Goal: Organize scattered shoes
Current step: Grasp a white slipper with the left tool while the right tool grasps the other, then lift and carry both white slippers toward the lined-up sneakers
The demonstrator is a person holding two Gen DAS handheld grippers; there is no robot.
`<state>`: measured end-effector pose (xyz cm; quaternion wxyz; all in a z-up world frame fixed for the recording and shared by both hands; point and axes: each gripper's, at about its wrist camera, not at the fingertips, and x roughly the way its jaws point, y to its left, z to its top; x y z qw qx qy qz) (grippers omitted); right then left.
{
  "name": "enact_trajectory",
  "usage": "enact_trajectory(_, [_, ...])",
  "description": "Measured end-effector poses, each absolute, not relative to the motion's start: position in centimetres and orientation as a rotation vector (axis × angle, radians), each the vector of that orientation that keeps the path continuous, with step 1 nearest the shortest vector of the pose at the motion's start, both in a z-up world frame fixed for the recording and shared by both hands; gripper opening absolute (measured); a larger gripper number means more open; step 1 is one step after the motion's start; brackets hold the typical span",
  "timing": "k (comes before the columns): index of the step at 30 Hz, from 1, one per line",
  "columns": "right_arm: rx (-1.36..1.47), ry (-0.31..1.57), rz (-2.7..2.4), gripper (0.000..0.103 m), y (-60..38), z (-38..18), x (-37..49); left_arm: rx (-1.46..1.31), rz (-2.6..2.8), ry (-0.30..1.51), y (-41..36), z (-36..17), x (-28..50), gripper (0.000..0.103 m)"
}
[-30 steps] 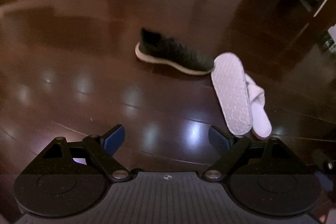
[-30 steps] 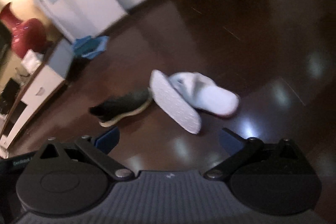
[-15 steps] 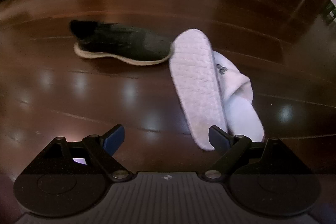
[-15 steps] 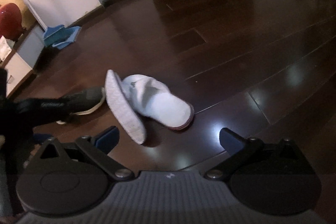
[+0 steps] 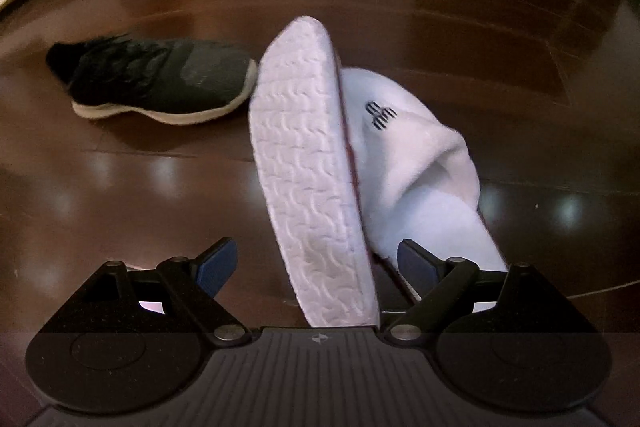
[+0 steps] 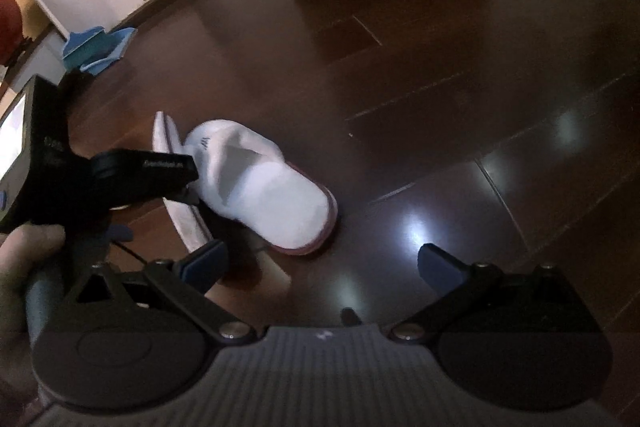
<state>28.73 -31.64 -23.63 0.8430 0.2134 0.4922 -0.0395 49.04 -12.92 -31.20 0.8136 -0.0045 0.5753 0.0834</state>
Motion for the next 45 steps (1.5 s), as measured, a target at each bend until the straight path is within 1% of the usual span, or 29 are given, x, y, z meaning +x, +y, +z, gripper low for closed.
enact_trajectory(4, [0.469, 1.046, -0.084, 0.103, -32.2, -24.1, 28.3, -0.020, 0.211, 1.288, -11.8, -33.4, 48.9, 0.091])
enact_trajectory(6, [0.462, 1.046, -0.081, 0.103, -32.4, -24.1, 28.2, -0.027, 0.231, 1.323, -11.1, -34.7, 48.9, 0.085])
enact_trajectory(7, [0.459, 1.046, -0.080, 0.103, -32.5, -24.1, 28.1, -0.030, 0.241, 1.341, -10.8, -35.4, 48.8, 0.076])
enact_trajectory(8, [0.462, 1.050, -0.085, 0.103, -32.7, -24.2, 27.8, -0.042, 0.247, 1.358, -10.4, -35.8, 48.7, 0.060])
enact_trajectory(9, [0.466, 1.053, -0.090, 0.103, -32.9, -24.2, 27.5, -0.069, 0.247, 1.373, -9.8, -36.0, 48.6, 0.050])
enact_trajectory(10, [0.470, 1.056, -0.095, 0.103, -33.0, -24.3, 27.2, -0.100, 0.252, 1.389, -9.2, -36.1, 48.5, 0.043])
enact_trajectory(12, [0.477, 1.063, -0.105, 0.103, -33.3, -24.5, 26.6, -0.160, 0.259, 1.415, -7.4, -36.1, 48.0, 0.036])
enact_trajectory(14, [0.490, 1.086, -0.126, 0.103, -33.5, -24.9, 25.6, -0.181, 0.252, 1.425, -6.4, -35.7, 47.7, 0.023])
enact_trajectory(23, [0.511, 1.132, -0.139, 0.103, -32.5, -25.0, 23.1, -0.239, 0.193, 1.419, -3.4, -32.4, 46.2, 0.021])
enact_trajectory(29, [0.556, 1.137, -0.145, 0.103, -32.1, -24.5, 21.8, -0.294, 0.131, 1.420, -2.5, -30.3, 44.7, 0.021])
enact_trajectory(33, [0.588, 1.140, -0.163, 0.103, -32.1, -24.1, 20.6, -0.367, 0.098, 1.447, -2.5, -29.8, 43.5, 0.021])
enact_trajectory(40, [0.721, 1.140, -0.258, 0.103, -33.8, -22.8, 15.7, -0.473, 0.023, 1.525, -3.5, -29.2, 38.4, 0.021])
enact_trajectory(45, [0.802, 1.124, -0.364, 0.103, -35.5, -20.6, 9.9, -0.515, -0.033, 1.608, -5.7, -28.7, 33.4, 0.021])
